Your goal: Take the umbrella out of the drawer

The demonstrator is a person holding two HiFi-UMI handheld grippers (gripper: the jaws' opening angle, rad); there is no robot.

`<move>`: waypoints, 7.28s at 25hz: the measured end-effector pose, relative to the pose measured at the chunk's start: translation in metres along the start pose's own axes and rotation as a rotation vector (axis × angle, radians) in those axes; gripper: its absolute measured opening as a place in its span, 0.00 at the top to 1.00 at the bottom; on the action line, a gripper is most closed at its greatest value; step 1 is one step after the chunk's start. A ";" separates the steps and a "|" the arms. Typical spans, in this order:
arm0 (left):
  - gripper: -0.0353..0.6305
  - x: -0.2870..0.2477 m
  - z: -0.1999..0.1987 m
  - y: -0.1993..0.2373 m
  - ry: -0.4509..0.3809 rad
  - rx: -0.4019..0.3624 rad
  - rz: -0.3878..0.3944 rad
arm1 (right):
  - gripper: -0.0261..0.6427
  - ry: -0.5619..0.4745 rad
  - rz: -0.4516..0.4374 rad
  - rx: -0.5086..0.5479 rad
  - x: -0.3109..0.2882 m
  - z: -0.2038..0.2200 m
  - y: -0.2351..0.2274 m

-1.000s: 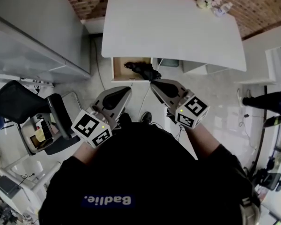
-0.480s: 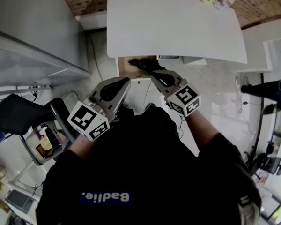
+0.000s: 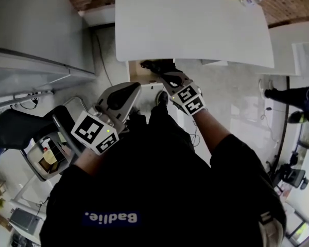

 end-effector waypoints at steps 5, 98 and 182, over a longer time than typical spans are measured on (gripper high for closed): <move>0.95 -0.007 0.003 0.011 0.002 0.017 -0.035 | 0.86 0.100 0.001 0.009 -0.029 0.032 -0.017; 0.95 -0.022 -0.024 -0.007 -0.078 0.021 -0.131 | 0.56 0.411 -0.015 0.157 -0.043 0.056 -0.068; 0.95 -0.035 -0.033 -0.053 -0.092 -0.020 -0.097 | 0.92 -0.378 -0.245 -0.201 0.165 -0.095 0.007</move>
Point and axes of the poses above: the fingertips, and each gripper's own axes: x backward along the fingers, y to its left, z out of its underside, the point moved 2 cm from there along x, backward along the fingers, and after that the axes turned 7 degrees about -x, right-handed, at the moved point
